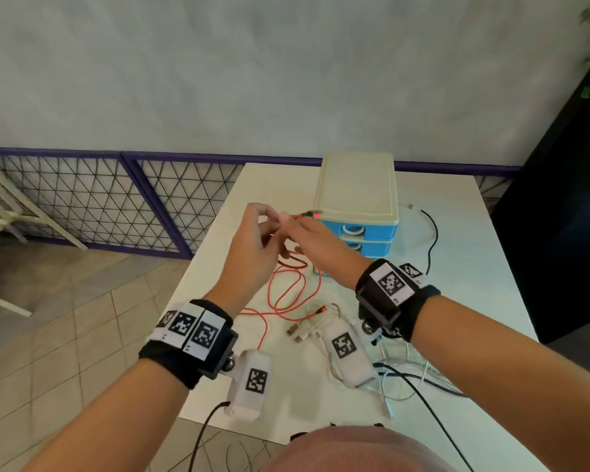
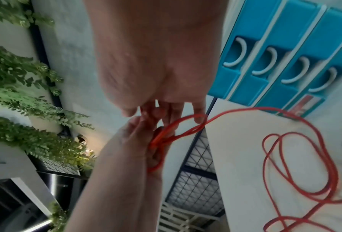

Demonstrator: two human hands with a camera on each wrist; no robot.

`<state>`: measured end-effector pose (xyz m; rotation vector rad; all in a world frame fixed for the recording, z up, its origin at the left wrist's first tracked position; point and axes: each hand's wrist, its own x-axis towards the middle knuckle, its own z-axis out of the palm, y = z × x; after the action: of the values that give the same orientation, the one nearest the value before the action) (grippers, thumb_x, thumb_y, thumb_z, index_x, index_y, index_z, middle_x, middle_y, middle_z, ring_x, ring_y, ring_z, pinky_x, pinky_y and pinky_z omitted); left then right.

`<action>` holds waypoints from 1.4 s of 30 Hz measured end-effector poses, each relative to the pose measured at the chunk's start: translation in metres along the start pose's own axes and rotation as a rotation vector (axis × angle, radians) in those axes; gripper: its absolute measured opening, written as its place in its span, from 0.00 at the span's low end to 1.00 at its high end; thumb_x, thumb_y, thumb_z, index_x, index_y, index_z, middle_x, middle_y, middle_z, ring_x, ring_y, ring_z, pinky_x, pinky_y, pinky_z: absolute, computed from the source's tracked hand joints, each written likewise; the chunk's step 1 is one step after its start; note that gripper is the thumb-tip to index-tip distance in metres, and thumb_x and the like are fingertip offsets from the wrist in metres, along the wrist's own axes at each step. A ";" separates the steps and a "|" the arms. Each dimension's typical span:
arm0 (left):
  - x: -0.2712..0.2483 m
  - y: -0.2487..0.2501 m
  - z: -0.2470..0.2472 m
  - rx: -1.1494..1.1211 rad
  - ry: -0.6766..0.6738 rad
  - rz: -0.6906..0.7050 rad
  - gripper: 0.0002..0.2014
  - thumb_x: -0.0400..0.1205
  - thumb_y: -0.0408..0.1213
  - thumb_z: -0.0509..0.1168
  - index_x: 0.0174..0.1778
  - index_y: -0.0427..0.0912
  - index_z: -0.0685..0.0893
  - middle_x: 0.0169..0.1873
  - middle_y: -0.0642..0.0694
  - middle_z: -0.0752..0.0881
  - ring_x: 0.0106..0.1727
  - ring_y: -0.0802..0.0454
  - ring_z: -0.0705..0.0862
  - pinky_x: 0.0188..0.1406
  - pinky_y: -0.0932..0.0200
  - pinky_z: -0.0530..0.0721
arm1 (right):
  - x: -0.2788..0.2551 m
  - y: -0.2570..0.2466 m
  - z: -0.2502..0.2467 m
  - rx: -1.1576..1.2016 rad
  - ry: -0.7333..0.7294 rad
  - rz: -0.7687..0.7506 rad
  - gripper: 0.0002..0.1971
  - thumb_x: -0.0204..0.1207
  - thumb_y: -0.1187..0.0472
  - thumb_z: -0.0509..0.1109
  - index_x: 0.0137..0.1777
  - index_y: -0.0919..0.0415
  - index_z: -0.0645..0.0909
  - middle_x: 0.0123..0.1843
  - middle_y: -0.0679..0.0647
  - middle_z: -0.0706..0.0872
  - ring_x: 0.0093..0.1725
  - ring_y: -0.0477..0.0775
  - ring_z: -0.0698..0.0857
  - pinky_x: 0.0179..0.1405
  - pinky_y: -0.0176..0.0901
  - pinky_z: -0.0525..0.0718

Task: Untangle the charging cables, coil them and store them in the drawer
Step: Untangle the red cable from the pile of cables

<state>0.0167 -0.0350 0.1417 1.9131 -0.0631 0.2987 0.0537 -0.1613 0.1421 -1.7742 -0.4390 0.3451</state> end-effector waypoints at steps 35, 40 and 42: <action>0.015 -0.008 0.000 0.065 -0.295 0.053 0.04 0.80 0.33 0.68 0.47 0.44 0.78 0.38 0.44 0.91 0.38 0.51 0.91 0.45 0.61 0.88 | 0.007 -0.002 -0.045 -0.011 0.238 0.000 0.22 0.88 0.51 0.50 0.46 0.62 0.82 0.33 0.53 0.78 0.33 0.45 0.80 0.31 0.32 0.81; 0.024 -0.001 -0.002 0.083 -0.162 -0.023 0.07 0.79 0.35 0.69 0.43 0.36 0.79 0.46 0.47 0.86 0.31 0.49 0.91 0.33 0.56 0.89 | -0.002 -0.005 -0.041 0.120 0.049 0.099 0.16 0.83 0.51 0.64 0.61 0.63 0.75 0.38 0.55 0.83 0.39 0.52 0.87 0.50 0.49 0.87; 0.027 -0.003 -0.005 0.088 -0.153 -0.074 0.08 0.78 0.36 0.71 0.43 0.35 0.81 0.45 0.48 0.86 0.32 0.50 0.91 0.35 0.52 0.90 | -0.005 -0.002 -0.042 0.155 -0.005 0.096 0.23 0.78 0.57 0.72 0.69 0.58 0.70 0.40 0.55 0.85 0.43 0.55 0.89 0.55 0.54 0.86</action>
<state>0.0421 -0.0266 0.1464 2.0185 -0.0813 0.1064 0.0682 -0.1995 0.1542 -1.6464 -0.3227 0.4398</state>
